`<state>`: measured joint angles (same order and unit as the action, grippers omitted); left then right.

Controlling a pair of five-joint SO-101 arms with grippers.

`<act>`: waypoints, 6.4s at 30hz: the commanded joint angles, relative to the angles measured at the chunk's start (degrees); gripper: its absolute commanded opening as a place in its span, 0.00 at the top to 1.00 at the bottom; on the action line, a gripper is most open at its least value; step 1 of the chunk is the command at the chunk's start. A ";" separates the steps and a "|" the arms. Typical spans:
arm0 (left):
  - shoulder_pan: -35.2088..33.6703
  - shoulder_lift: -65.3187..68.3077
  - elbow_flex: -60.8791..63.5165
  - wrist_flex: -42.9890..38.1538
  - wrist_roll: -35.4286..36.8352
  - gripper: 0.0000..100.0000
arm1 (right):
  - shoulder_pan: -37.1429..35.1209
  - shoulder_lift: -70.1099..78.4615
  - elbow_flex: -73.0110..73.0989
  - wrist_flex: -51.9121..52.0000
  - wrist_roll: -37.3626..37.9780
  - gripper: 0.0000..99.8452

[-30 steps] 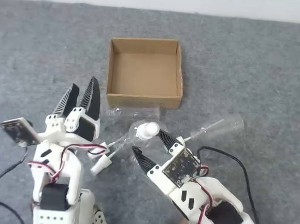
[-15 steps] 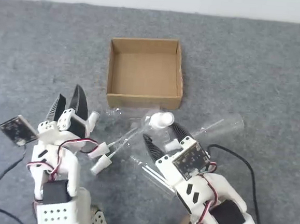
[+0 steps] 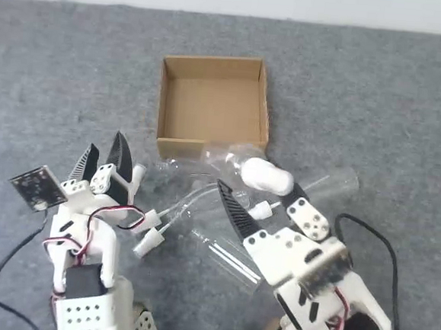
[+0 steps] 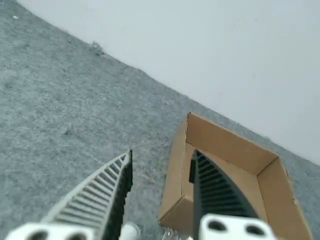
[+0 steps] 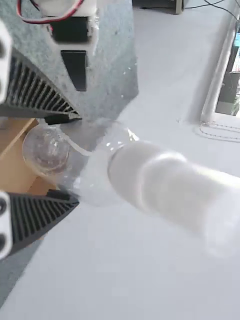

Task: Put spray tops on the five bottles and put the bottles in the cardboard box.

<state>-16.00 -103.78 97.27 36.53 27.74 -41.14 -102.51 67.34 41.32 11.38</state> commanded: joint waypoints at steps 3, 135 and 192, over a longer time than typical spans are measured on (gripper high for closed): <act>1.41 -0.62 -0.75 6.42 -0.53 0.82 | 0.75 13.49 -8.97 -6.46 2.90 0.97; 1.23 -0.44 -0.75 7.91 -0.62 0.82 | 8.84 154.33 -108.13 -20.62 -2.46 0.80; 1.23 -0.44 -0.75 7.82 -0.62 0.82 | 12.70 133.76 -107.08 33.45 -6.86 0.98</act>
<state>-14.86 -103.78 97.27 44.09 27.65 -30.07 35.16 -36.92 74.46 4.79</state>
